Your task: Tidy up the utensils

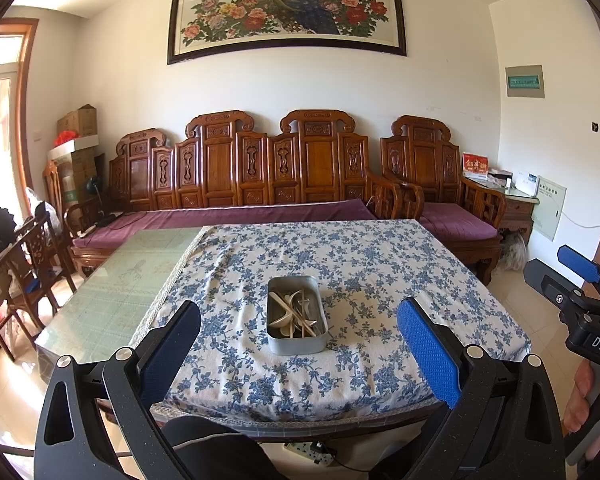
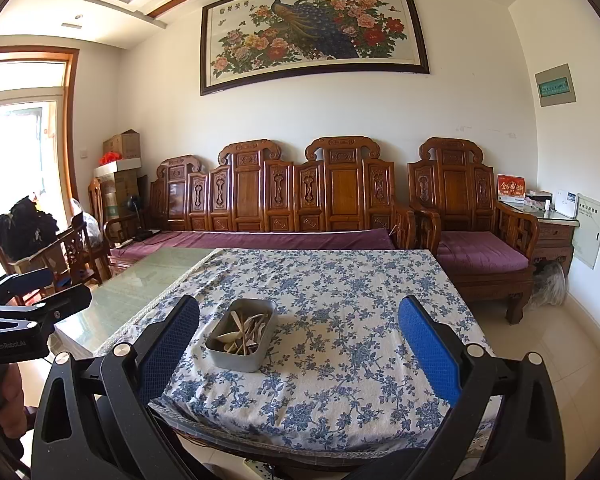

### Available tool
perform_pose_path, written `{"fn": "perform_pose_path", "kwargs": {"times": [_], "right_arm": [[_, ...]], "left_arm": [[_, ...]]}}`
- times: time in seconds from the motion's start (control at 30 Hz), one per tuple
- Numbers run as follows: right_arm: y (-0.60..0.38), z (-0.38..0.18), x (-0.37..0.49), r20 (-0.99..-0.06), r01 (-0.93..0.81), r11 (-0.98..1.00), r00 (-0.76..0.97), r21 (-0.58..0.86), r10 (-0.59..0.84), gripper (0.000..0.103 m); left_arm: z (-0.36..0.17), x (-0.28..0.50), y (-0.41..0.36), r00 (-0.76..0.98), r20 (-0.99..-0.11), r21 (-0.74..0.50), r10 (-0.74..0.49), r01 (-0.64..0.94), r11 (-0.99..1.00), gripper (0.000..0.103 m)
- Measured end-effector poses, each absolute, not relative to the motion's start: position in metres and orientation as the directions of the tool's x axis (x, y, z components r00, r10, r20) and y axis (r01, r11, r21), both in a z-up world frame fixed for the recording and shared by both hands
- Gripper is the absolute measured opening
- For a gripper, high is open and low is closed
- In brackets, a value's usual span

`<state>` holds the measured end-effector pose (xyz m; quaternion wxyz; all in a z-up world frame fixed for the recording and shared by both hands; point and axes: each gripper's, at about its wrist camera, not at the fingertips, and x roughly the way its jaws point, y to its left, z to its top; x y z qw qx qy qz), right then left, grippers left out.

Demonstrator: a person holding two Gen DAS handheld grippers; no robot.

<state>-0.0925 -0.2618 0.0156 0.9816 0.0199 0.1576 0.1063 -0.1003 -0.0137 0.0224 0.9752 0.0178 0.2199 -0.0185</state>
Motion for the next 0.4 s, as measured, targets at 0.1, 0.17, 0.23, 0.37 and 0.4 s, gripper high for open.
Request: {"fn": "perform_pose_path", "kwargs": {"times": [0.1, 0.17, 0.23, 0.37, 0.4], "right_arm": [[-0.2616, 0.0157, -0.0928, -0.305, -0.201, 0.977, 0.928, 0.074, 0.214, 0.100], [-0.2618, 0.0158, -0.0925, -0.305, -0.202, 0.977, 0.928, 0.073, 0.215, 0.100], [-0.2617, 0.0157, -0.0931, -0.305, -0.202, 0.977, 0.928, 0.073, 0.215, 0.100], [-0.2618, 0.0155, -0.0931, -0.305, -0.202, 0.977, 0.928, 0.073, 0.215, 0.100], [-0.2622, 0.0158, -0.0925, -0.305, -0.202, 0.977, 0.928, 0.073, 0.215, 0.100]], "left_arm": [[0.0226, -0.1007, -0.0134, 0.903, -0.429, 0.026, -0.029, 0.044, 0.999, 0.095], [0.0218, -0.1002, -0.0137, 0.903, -0.429, 0.026, -0.029, 0.045, 0.999, 0.095], [0.0221, -0.1008, -0.0134, 0.902, -0.431, 0.028, -0.028, 0.044, 0.999, 0.095], [0.0244, -0.1007, -0.0139, 0.902, -0.431, 0.028, -0.028, 0.045, 0.999, 0.095], [0.0239, -0.1004, -0.0142, 0.902, -0.431, 0.029, -0.028, 0.045, 0.999, 0.095]]}}
